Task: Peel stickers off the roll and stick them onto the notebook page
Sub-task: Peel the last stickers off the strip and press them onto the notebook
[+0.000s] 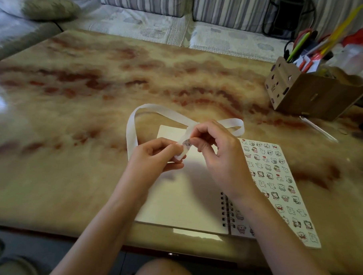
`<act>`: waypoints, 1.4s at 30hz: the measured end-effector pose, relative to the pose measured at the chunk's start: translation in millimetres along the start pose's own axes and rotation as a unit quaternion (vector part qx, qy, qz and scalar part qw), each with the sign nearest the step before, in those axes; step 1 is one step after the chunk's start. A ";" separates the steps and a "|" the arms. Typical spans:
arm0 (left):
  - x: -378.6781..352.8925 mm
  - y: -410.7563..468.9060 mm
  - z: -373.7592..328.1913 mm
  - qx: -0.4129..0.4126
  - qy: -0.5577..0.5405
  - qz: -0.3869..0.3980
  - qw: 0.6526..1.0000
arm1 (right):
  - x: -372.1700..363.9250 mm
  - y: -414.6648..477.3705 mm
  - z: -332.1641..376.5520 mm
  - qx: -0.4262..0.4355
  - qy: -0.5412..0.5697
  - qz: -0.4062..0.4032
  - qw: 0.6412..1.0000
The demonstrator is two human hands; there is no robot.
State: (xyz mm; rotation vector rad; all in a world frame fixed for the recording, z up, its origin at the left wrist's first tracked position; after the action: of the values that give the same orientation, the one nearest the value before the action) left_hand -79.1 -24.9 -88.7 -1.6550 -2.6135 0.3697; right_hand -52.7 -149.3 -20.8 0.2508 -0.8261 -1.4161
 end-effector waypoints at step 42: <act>59.8 94.9 -17.1 -0.059 0.075 -0.154 0.983 | -93.2 60.6 -95.3 -0.259 -0.032 0.275 0.925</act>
State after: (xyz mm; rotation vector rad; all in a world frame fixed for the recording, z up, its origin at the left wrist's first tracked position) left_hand -18.4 70.4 -98.5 -1.2170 -2.7581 0.0778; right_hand 60.4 -81.0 -84.0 -0.4118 -0.4890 -1.0563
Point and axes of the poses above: each hand's wrist, its own y-axis towards the middle knuckle, its own x-axis out of the back of the hand, z = x × y, the point moved 9 cm from there along y, towards the middle knuckle, and after that the axes turned 12 degrees about -z, right-handed, at the moved point
